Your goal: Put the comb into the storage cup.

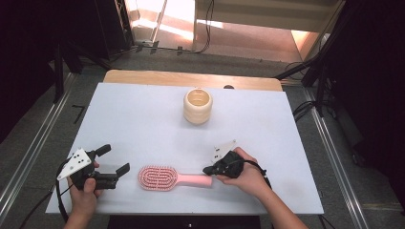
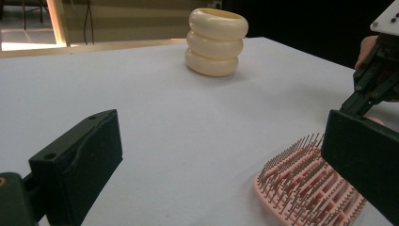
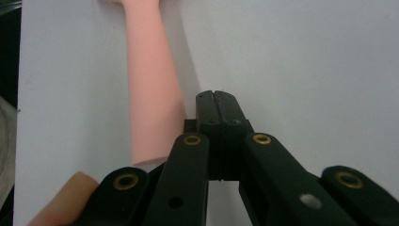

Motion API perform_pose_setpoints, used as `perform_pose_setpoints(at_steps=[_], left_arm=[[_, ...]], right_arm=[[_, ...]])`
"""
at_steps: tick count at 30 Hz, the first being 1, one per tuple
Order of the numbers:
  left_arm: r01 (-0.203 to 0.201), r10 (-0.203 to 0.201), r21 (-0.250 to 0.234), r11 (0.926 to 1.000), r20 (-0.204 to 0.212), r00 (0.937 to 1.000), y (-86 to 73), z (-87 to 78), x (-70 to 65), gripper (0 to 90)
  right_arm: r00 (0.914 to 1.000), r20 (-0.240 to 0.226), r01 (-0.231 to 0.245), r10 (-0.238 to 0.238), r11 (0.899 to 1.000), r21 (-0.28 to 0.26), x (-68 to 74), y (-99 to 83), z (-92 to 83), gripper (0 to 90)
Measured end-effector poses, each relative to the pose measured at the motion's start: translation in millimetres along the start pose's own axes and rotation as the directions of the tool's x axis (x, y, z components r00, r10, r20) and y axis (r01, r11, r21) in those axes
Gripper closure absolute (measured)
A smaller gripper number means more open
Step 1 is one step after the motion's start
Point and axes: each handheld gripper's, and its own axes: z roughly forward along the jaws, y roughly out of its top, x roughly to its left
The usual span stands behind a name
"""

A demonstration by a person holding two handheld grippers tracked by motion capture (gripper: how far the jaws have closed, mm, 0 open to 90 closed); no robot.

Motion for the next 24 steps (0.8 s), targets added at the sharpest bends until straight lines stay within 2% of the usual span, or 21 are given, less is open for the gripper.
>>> perform_pose_setpoints(at_steps=[1,2,4,6,11,14,19,20,21,22,23,24], left_arm=[[0.000,0.000,0.000,1.0000,0.001,1.0000,0.0,0.0,0.0,0.0],[0.000,0.000,0.000,1.0000,0.001,1.0000,0.0,0.0,0.0,0.0],[0.000,0.000,0.002,1.0000,0.002,1.0000,0.0,0.1,0.0,0.0],[0.001,-0.001,0.002,1.0000,0.001,1.0000,-0.1,0.1,0.0,0.0],[0.000,0.000,0.002,1.0000,0.004,1.0000,0.0,-0.1,0.0,0.0],[0.000,0.000,0.001,1.0000,0.006,1.0000,-0.2,0.2,-0.4,0.0],[0.001,-0.001,0.003,1.0000,0.006,1.0000,-0.3,0.4,-0.2,0.0],[0.000,0.000,0.002,1.0000,0.008,1.0000,-0.3,0.5,-0.2,0.0],[0.000,0.000,0.002,1.0000,0.008,1.0000,-0.4,0.5,-0.2,0.0],[0.000,0.000,0.002,1.0000,0.007,1.0000,-0.4,0.5,-0.1,0.0],[0.000,0.000,0.003,1.0000,0.007,1.0000,-0.4,0.5,0.0,0.0],[0.000,0.000,0.004,1.0000,0.007,1.0000,-0.4,0.4,0.0,0.0]], right_arm=[[0.9999,0.012,0.004,-0.004,1.000,-0.004,-0.4,0.9,-1.6,87.3],[0.9997,0.023,0.004,-0.004,1.000,-0.011,-0.8,2.5,-3.9,81.0],[0.9985,0.054,-0.002,0.003,1.000,-0.008,-0.5,7.4,-8.1,74.1],[0.9978,0.066,0.014,-0.014,1.000,-0.002,2.2,13.2,-10.1,67.2],[0.9988,0.047,0.016,-0.017,1.000,0.012,7.8,27.0,-8.3,45.4],[0.9977,0.062,0.027,-0.030,0.999,0.040,12.5,35.4,-5.2,30.5],[0.9986,0.046,0.023,-0.025,0.998,0.059,15.3,44.3,-0.4,8.0],[0.9985,0.052,0.016,-0.020,0.998,0.067,16.2,45.6,0.2,7.6],[0.9982,0.058,0.012,-0.016,0.998,0.069,16.8,47.3,1.2,3.3],[0.9987,0.049,0.013,-0.017,0.998,0.066,16.4,48.5,2.7,0.0],[0.9993,0.037,0.004,-0.007,0.997,0.077,17.4,49.9,3.7,0.0],[0.9995,0.028,0.014,-0.016,0.996,0.083,18.4,51.2,5.1,0.0]])
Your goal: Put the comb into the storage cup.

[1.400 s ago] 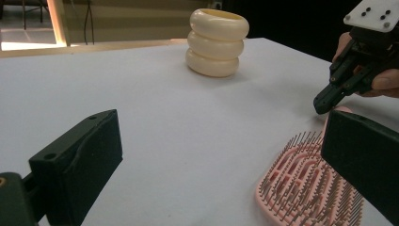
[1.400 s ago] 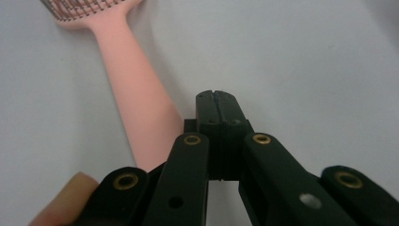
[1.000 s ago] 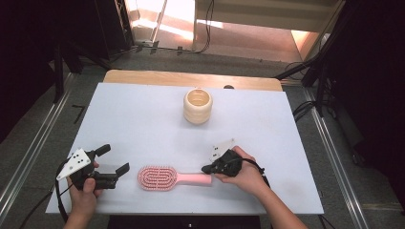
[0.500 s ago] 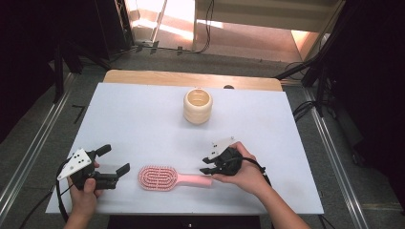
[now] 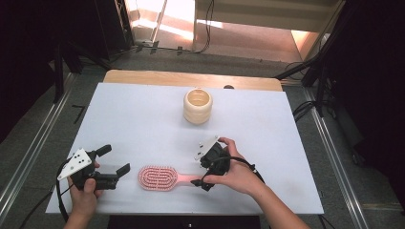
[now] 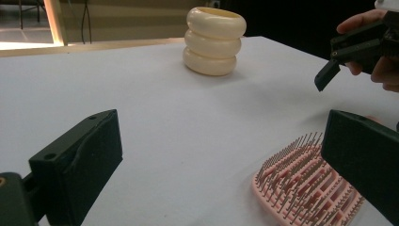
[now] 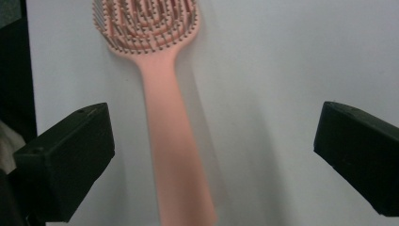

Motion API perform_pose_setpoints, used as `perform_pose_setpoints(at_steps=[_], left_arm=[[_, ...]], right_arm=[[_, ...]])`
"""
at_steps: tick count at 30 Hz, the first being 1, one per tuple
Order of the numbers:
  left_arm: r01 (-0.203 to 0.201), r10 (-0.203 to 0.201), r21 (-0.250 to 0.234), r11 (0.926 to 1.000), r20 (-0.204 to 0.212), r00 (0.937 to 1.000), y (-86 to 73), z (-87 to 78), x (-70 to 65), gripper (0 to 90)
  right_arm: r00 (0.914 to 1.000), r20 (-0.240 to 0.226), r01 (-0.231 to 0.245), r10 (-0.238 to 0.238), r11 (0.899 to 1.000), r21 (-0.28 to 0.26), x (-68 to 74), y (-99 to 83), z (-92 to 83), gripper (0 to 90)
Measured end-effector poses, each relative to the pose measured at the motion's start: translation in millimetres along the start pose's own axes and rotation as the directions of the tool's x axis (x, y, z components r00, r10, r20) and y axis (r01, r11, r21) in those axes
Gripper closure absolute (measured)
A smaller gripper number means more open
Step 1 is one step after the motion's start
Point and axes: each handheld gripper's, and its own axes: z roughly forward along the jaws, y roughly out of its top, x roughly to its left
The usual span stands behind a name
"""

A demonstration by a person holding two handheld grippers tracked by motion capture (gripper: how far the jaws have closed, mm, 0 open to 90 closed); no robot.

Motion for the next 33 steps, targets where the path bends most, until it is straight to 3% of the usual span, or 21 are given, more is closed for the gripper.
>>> perform_pose_setpoints(at_steps=[7,11,23,30,33], left_arm=[[0.001,-0.001,-0.004,1.0000,0.002,1.0000,0.1,-0.4,0.1,0.0],[0.001,-0.001,-0.002,1.0000,0.002,1.0000,0.1,-0.4,0.2,0.0],[0.001,-0.001,-0.002,1.0000,0.004,1.0000,0.3,-0.7,0.4,0.0],[0.000,0.000,-0.002,1.0000,0.006,1.0000,0.3,-0.7,0.3,0.0],[0.000,0.000,-0.001,1.0000,0.007,1.0000,0.3,-0.7,0.4,0.0]], right_arm=[[0.9997,-0.024,0.010,-0.009,0.999,0.047,9.4,9.2,7.7,0.6],[0.9998,-0.015,0.012,-0.012,0.998,0.060,12.7,13.9,11.1,11.5],[0.9978,-0.014,0.066,-0.065,0.990,0.123,21.1,26.0,23.2,28.8],[0.9966,-0.050,0.073,-0.065,0.982,0.175,25.4,31.4,33.0,44.2],[0.9956,-0.057,0.083,-0.074,0.980,0.182,25.6,32.7,35.0,46.5]])
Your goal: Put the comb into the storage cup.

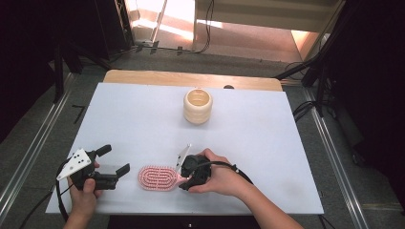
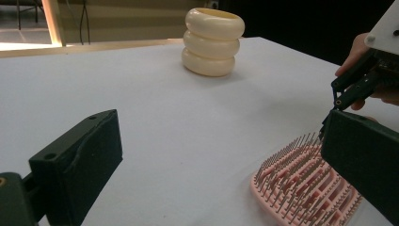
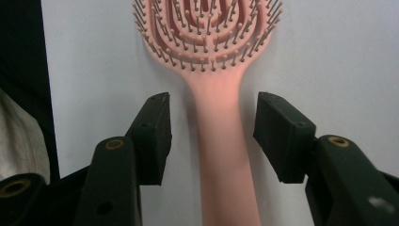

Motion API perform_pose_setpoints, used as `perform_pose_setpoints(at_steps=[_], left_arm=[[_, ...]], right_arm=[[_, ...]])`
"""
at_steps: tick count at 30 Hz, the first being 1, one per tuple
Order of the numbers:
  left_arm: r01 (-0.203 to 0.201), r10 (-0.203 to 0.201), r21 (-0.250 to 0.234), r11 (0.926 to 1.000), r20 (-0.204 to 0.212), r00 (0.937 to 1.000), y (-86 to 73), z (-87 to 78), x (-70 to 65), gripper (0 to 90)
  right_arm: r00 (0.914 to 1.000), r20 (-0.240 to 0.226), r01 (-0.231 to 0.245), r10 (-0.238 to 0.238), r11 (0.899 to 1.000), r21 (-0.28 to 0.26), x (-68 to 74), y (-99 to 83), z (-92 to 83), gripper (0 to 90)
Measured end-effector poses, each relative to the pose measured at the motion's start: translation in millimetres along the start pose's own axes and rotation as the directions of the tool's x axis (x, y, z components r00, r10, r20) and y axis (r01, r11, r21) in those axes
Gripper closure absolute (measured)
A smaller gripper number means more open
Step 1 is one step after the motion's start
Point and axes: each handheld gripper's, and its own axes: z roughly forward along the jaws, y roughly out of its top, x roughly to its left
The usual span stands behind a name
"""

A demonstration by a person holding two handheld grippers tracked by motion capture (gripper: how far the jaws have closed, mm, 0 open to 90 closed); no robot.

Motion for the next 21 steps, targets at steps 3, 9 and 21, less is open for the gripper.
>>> perform_pose_setpoints(at_steps=[3,9,21], left_arm=[[0.000,0.000,0.000,1.0000,0.001,1.0000,0.0,0.0,-0.1,0.0],[0.000,0.000,-0.002,1.0000,0.002,1.0000,0.2,-0.1,-0.2,0.0],[-0.003,0.003,-0.001,1.0000,0.002,1.0000,0.6,0.1,-0.1,0.0]], right_arm=[[1.0000,0.004,0.008,-0.008,1.000,0.013,0.7,2.5,1.7,48.7],[0.9999,0.012,0.006,-0.007,0.999,0.035,0.2,7.3,4.9,53.6],[0.9978,0.030,0.056,-0.059,0.995,0.085,5.3,16.2,8.6,67.1]])
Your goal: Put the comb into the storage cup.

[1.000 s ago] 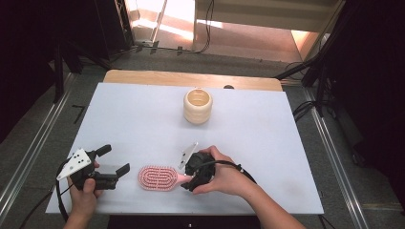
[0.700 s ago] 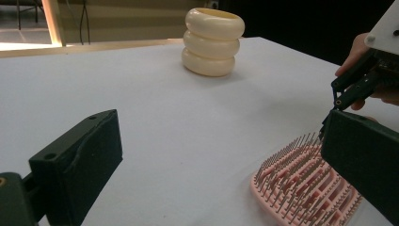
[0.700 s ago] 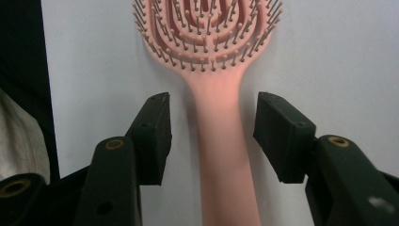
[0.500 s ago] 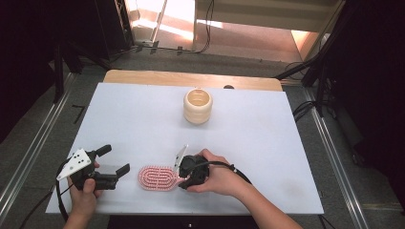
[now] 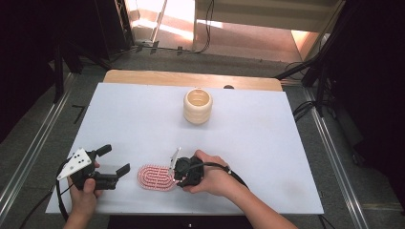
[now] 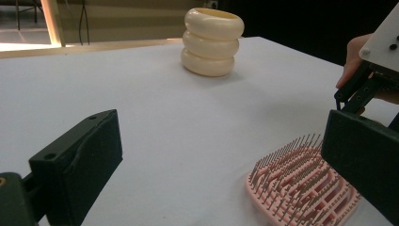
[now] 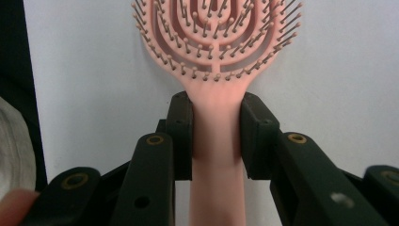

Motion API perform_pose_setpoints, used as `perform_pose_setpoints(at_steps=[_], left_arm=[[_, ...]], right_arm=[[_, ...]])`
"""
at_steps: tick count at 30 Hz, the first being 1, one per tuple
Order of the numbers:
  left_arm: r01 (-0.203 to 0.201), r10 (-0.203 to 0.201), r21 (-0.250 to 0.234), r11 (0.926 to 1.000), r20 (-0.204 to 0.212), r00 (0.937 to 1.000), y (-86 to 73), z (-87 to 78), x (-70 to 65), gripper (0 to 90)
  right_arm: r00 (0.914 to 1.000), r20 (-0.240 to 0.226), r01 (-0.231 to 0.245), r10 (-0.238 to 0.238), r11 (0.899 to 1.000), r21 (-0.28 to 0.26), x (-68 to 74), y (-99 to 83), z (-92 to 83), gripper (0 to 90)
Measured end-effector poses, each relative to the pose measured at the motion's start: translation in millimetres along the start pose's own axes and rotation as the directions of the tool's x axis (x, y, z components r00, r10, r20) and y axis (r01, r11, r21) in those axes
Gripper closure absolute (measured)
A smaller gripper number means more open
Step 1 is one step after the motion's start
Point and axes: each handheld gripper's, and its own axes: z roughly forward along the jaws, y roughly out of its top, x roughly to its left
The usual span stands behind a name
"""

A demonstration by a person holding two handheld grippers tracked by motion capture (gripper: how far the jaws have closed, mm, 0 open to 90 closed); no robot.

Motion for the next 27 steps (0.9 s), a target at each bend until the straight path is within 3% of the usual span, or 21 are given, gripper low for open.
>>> perform_pose_setpoints(at_steps=[4,9,13,21,27], left_arm=[[0.004,-0.004,0.002,1.0000,-0.001,1.0000,-0.5,0.6,-0.2,0.0],[0.003,-0.003,0.001,1.0000,0.002,1.0000,-0.2,0.0,0.3,0.0],[0.002,-0.002,0.000,1.0000,0.001,1.0000,-0.1,-0.5,0.6,0.0],[0.004,-0.004,-0.002,1.0000,0.000,1.0000,0.2,-0.7,0.5,0.0],[0.005,-0.005,-0.003,1.0000,0.002,1.0000,0.4,-0.3,0.1,0.0]], right_arm=[[0.9996,-0.012,-0.026,0.027,0.999,0.020,-1.4,2.1,-0.5,67.5],[0.9999,-0.004,-0.011,0.011,0.999,0.035,-0.1,4.6,-0.8,67.6],[0.9998,0.004,0.021,-0.021,1.000,-0.003,-0.3,0.5,-0.7,67.6],[0.9998,0.008,-0.017,0.018,0.997,-0.070,-0.3,-8.1,-2.4,67.6],[0.9985,-0.010,-0.055,0.055,0.988,-0.146,-5.0,-17.7,-8.4,67.7]])
